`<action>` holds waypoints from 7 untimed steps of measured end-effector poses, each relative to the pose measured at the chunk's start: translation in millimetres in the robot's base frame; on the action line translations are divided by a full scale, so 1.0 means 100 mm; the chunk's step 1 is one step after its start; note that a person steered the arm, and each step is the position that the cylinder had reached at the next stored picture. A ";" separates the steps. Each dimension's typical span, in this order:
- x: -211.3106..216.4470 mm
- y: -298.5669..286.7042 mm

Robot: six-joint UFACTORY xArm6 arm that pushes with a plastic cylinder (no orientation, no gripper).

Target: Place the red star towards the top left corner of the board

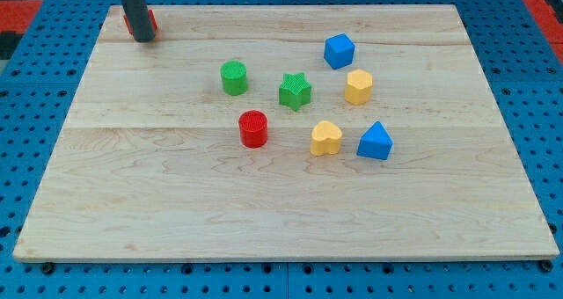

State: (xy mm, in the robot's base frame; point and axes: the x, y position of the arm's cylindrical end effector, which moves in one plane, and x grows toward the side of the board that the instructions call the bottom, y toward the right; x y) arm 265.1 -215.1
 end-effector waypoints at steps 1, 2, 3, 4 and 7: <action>-0.04 -0.01; -0.09 0.02; -0.21 0.01; -0.26 -0.01; 1.03 0.12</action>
